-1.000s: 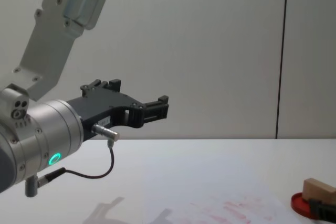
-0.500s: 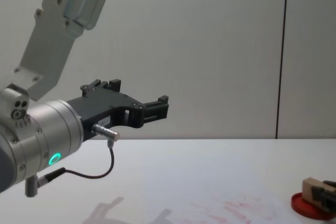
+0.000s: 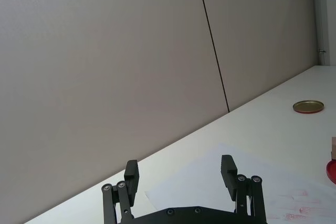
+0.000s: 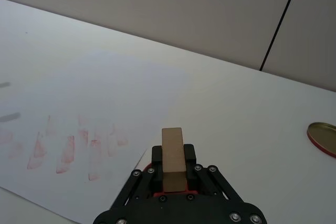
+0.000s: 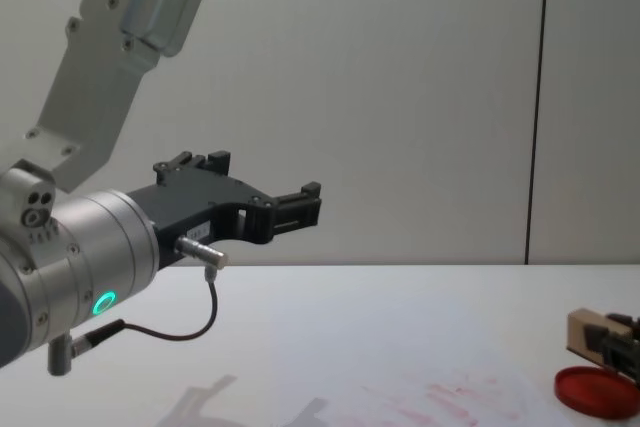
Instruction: Use the one hand to pick up the stamp and affix it onto the A4 paper.
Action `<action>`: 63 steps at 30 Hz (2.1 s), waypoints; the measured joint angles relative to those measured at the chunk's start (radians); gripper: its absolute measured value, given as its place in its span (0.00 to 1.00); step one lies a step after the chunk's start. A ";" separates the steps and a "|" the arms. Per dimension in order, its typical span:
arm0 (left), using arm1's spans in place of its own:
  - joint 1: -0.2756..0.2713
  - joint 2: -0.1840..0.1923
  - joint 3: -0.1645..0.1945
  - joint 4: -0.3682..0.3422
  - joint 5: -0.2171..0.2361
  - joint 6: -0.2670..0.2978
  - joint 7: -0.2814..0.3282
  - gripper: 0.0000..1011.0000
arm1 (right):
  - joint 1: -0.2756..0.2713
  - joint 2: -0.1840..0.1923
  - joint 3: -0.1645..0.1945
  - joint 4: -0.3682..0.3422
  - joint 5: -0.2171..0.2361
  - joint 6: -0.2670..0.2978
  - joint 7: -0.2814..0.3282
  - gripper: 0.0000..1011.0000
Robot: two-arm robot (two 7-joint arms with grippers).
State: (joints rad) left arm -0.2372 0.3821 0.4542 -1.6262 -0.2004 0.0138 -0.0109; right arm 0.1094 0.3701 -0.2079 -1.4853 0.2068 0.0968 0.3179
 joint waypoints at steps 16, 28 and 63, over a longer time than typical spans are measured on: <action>0.000 0.000 0.000 0.000 0.000 0.000 0.000 0.98 | 0.033 -0.043 -0.040 -0.023 -0.019 0.006 0.076 0.22; 0.000 0.000 0.000 0.000 0.000 0.000 0.000 0.98 | 0.075 -0.101 -0.086 0.022 -0.035 0.037 0.113 0.22; 0.000 0.000 0.000 0.000 0.000 0.000 0.000 0.98 | 0.124 -0.163 -0.144 0.124 -0.073 0.082 0.139 0.22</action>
State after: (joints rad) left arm -0.2372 0.3821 0.4542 -1.6262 -0.2004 0.0139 -0.0109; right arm 0.2329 0.2075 -0.3523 -1.3616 0.1335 0.1791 0.4567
